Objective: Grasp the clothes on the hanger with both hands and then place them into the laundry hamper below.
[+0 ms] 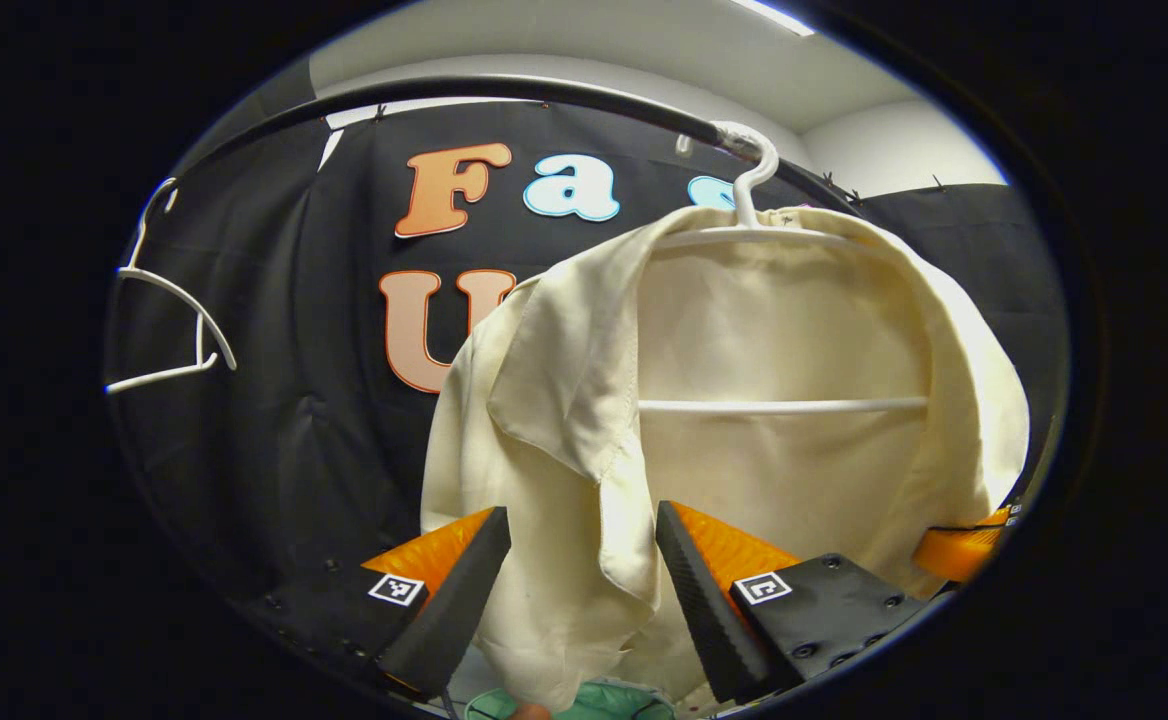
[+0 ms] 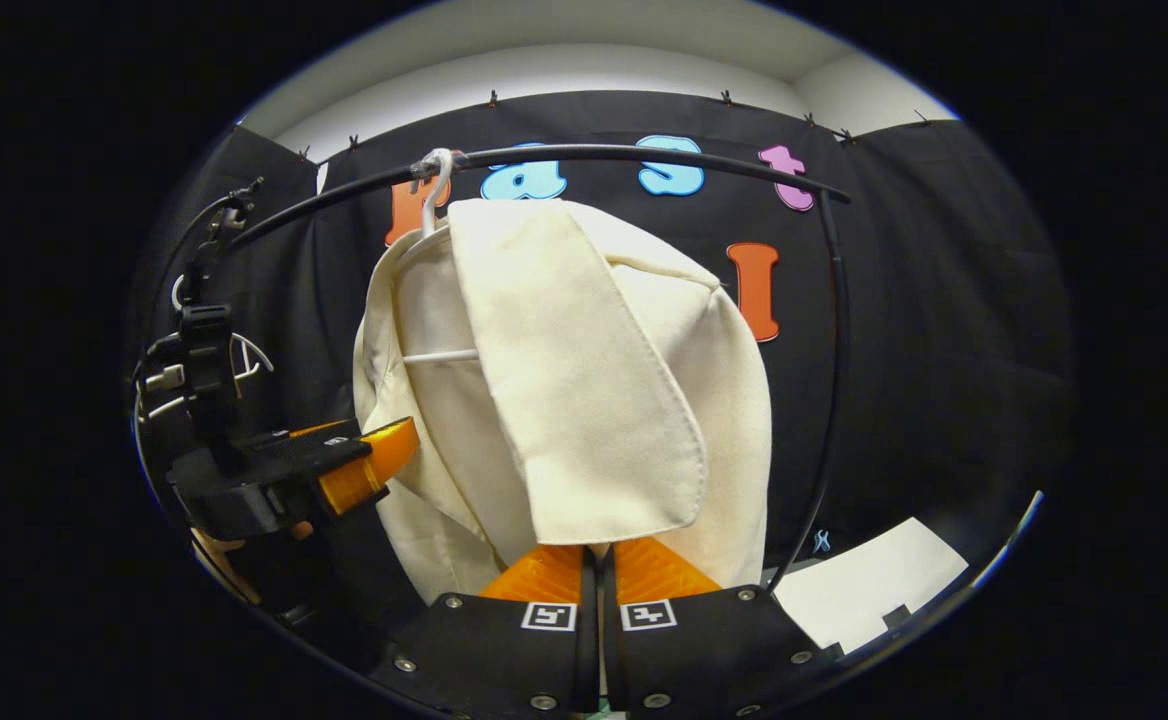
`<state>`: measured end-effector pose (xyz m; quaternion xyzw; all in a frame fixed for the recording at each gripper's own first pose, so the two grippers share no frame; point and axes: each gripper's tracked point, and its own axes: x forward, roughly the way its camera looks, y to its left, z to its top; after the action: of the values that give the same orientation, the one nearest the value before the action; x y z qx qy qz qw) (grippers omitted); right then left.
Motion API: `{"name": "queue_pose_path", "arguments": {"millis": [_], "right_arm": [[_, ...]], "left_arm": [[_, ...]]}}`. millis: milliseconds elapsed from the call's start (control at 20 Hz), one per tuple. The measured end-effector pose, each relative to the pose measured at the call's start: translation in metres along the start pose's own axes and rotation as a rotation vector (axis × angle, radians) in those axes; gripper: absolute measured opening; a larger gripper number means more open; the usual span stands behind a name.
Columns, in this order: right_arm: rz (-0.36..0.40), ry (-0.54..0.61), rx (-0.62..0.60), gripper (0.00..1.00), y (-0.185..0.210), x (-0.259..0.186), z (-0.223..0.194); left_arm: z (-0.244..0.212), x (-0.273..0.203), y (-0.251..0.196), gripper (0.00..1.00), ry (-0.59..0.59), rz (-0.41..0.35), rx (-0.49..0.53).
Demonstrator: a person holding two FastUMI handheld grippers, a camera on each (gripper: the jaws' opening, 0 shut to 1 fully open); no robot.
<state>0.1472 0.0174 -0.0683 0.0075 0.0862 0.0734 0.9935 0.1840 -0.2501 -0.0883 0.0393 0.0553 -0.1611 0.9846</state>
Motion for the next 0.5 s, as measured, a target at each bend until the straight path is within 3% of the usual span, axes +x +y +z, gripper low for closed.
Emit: {"name": "queue_pose_path", "arguments": {"millis": [100,200,250,300,450,500], "right_arm": [[0.003,0.001,-0.002,0.02,0.0,-0.001,0.001],[0.007,0.002,0.0,0.02,0.001,-0.002,0.001],[0.009,0.005,0.0,0.02,0.0,-0.001,0.001],[0.01,0.004,0.0,0.02,0.0,-0.002,0.0],[0.015,0.005,-0.002,0.02,0.003,-0.002,0.002],[0.016,0.004,-0.002,0.02,0.004,-0.003,0.002]], "left_arm": [[-0.001,0.007,0.0,0.97,0.005,-0.006,-0.002],[-0.005,0.018,0.001,1.0,0.011,-0.007,-0.014],[-0.006,0.021,-0.001,0.94,0.014,-0.016,-0.026],[-0.006,0.024,-0.003,0.97,0.017,-0.023,-0.03],[-0.006,0.029,-0.007,0.78,0.008,-0.039,-0.024],[-0.006,0.031,-0.007,0.8,0.01,-0.045,-0.023]]}}
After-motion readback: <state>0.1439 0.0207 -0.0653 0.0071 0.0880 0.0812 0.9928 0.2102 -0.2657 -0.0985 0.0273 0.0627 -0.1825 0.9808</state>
